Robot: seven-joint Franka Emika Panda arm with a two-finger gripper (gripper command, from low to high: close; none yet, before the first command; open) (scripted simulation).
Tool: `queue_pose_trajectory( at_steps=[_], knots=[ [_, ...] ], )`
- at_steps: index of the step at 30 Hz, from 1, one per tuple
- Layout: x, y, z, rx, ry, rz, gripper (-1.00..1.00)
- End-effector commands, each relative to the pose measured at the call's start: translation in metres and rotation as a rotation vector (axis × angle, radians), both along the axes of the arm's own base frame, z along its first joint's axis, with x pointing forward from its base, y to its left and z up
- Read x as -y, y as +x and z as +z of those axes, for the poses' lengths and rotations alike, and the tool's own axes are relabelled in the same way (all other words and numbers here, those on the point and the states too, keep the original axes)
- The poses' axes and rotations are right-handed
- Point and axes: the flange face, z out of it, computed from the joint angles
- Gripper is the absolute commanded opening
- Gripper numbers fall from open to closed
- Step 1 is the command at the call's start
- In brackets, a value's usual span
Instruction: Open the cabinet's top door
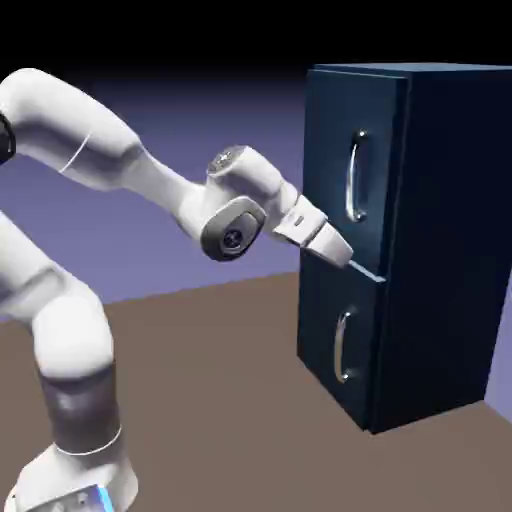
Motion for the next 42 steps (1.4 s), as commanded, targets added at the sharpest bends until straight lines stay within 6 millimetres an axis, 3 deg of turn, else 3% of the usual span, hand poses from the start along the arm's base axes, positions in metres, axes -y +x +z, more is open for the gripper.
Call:
queue_pose_trajectory(
  at_steps=[1,11,21,31,42],
  knots=[
    [-0.003,0.0,0.004,0.007,-0.003,0.004,0.0],
    [-0.028,-0.011,0.035,0.084,-0.031,0.027,0.0],
    [-0.041,-0.026,0.056,0.186,-0.054,0.029,0.0],
    [-0.04,-0.04,0.068,0.315,-0.06,0.018,0.0],
    [-0.026,-0.049,0.073,0.483,-0.036,0.007,0.0]
  ],
)
